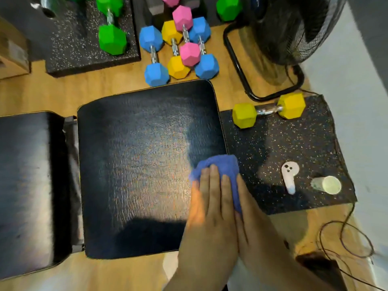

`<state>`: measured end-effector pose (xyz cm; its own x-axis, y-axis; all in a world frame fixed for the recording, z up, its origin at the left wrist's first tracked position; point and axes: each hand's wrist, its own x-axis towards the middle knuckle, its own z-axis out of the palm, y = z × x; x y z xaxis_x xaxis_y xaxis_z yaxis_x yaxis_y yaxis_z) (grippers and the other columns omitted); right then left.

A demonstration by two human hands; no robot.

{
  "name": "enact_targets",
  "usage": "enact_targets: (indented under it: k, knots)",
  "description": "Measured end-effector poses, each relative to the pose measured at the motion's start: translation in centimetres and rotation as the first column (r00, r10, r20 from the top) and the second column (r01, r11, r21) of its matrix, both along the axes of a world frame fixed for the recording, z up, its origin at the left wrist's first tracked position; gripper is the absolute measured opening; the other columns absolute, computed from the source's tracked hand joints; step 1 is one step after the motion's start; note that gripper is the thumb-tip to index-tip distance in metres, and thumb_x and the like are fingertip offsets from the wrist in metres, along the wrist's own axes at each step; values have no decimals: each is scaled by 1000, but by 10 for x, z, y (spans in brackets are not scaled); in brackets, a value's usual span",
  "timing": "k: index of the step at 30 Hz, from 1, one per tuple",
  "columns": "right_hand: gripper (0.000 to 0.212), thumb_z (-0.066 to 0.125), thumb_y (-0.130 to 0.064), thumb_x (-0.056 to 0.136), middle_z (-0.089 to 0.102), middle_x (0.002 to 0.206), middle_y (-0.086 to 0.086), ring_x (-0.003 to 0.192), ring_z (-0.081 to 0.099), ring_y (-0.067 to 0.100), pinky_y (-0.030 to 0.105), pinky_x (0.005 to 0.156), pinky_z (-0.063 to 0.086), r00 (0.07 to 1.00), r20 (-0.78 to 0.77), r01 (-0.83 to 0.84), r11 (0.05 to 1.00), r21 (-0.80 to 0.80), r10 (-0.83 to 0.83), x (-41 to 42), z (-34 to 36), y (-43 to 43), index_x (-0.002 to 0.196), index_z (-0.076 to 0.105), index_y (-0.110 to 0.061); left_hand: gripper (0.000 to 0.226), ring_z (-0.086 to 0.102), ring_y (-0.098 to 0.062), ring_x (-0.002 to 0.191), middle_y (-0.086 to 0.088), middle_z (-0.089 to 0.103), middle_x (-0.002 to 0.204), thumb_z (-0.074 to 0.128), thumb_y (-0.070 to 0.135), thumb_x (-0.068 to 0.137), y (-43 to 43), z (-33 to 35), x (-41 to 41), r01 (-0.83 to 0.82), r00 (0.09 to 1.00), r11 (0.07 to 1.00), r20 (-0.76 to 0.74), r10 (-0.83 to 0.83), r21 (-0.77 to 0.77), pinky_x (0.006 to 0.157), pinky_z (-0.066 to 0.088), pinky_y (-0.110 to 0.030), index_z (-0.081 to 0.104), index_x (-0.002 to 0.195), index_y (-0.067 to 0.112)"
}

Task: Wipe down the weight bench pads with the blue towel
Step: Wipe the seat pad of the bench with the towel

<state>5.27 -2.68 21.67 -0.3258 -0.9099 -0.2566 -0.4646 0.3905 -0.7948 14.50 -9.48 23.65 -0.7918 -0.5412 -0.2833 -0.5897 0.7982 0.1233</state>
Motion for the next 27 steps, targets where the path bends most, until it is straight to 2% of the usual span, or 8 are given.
enact_targets:
  k: [5, 8, 11, 15, 18, 21, 24, 27]
  knots:
    - [59, 20, -41, 100, 34, 151, 10, 131, 44, 19, 7, 98, 27, 997, -65, -29, 1000, 9, 29, -26, -4, -46, 150, 6, -13, 61, -3, -49, 142, -32, 8, 153, 12, 20, 92, -43, -5, -23, -35, 996, 989, -90, 22, -145, 115, 6, -59, 7, 145, -10]
    - [59, 31, -27, 98, 38, 149, 16, 130, 44, 30, 30, 105, 34, 999, -49, 6, 1000, 23, -5, -70, -10, -126, 152, 10, -13, 64, -4, -45, 144, -26, 2, 156, 8, 24, 92, -115, -9, -59, 24, 999, 960, -35, -36, -280, 116, 5, -54, -1, 148, -6]
    - [59, 30, -30, 96, 41, 147, 12, 131, 43, 27, 34, 109, 33, 999, -36, 37, 999, 36, -36, -80, -13, -165, 152, 15, -17, 64, 6, -47, 142, -31, 8, 154, 20, 20, 92, -151, -3, -74, -13, 1000, 975, 2, 14, -223, 115, 12, -55, 3, 146, -9]
    - [58, 36, -19, 99, 36, 150, 15, 133, 39, 27, 27, 107, 29, 993, -15, 114, 993, 36, -113, -51, -7, -112, 152, 13, -11, 63, 3, -49, 142, -31, 8, 154, 14, 22, 94, -99, -12, -49, 68, 994, 955, 105, -38, -290, 115, 14, -55, 1, 146, -9]
    - [60, 37, -23, 96, 27, 155, 6, 136, 31, 8, 5, 104, 18, 993, 47, 108, 993, 56, -110, -3, 10, -17, 150, 12, -15, 61, -13, -52, 140, -37, -8, 151, 2, 15, 90, -8, -1, -3, -12, 998, 994, 61, 19, -113, 115, 5, -57, -7, 142, -16]
    - [60, 38, -27, 94, 23, 154, -4, 137, 27, -3, 7, 107, 21, 980, 140, 129, 986, 106, -143, 29, 18, 47, 147, 9, -25, 63, -14, -50, 140, -36, -8, 152, 11, 16, 91, 50, 9, 27, -24, 1000, 999, -1, 24, 41, 116, 4, -58, -2, 144, -14]
    - [57, 43, -25, 95, 33, 141, -16, 127, 38, -3, -3, 95, 24, 964, 186, 162, 975, 153, -189, 14, 19, 35, 144, 15, -31, 65, -5, -44, 144, -30, -1, 155, 21, 18, 90, 44, 0, 28, -57, 993, 998, -100, 61, 42, 117, 6, -55, 8, 147, -9]
    - [55, 40, -33, 93, 47, 140, -13, 123, 49, 5, 20, 106, 36, 963, 228, 114, 986, 122, -140, -16, 8, -25, 146, 28, -35, 67, 5, -40, 145, -26, 9, 155, 21, 30, 92, -7, -3, 7, -45, 983, 996, -180, 32, -71, 118, 6, -53, 13, 148, -6]
